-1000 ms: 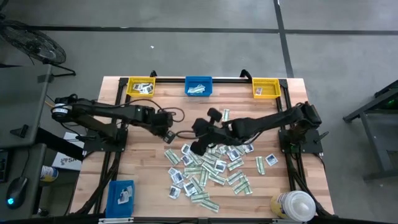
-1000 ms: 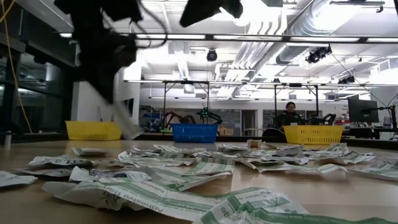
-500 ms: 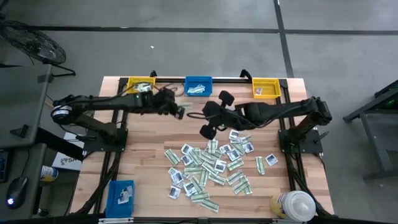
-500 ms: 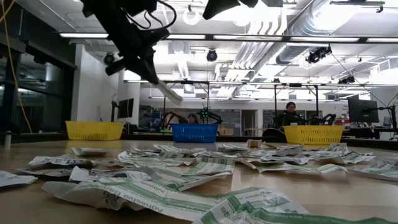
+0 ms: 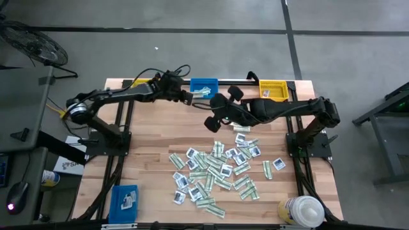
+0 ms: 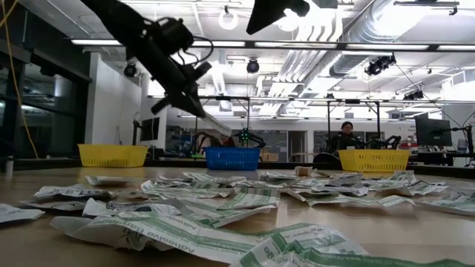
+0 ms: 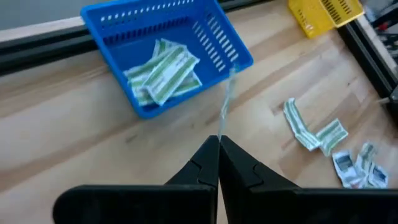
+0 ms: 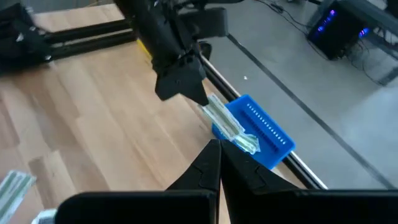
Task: Pick & Place First Aid Supplies
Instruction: Put the green bandage pack into the top blue bin
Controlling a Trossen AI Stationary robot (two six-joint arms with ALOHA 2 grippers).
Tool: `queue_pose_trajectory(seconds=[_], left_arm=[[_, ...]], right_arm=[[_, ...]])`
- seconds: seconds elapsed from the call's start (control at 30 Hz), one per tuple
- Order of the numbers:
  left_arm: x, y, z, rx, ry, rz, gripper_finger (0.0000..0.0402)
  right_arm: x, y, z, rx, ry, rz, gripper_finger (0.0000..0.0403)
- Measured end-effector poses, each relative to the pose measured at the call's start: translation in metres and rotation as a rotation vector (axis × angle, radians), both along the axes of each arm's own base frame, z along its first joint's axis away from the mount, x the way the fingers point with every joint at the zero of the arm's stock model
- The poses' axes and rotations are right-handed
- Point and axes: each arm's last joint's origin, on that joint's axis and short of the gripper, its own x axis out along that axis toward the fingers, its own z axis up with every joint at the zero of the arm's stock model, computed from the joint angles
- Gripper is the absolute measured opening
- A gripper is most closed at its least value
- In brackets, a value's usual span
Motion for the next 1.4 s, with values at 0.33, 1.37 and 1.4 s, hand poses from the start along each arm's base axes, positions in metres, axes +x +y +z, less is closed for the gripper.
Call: queue_pose_trajectory(seconds=[0.33, 1.37, 1.4], left_arm=[[0.023, 0.041, -0.010, 0.055, 0.000, -0.016, 0.0000], [0.049, 0.063, -0.019, -0.022, 0.152, -0.132, 0.0106], [0.045, 0.061, -0.016, -0.024, 0.174, -0.152, 0.0107]], right_arm=[[-0.001, -0.018, 0.000, 0.018, -0.023, -0.074, 0.0000], [-0.003, -0.025, -0.001, 0.049, -0.045, -0.144, 0.0000], [-0.003, -0.024, -0.002, 0.053, -0.044, -0.139, 0.0000]])
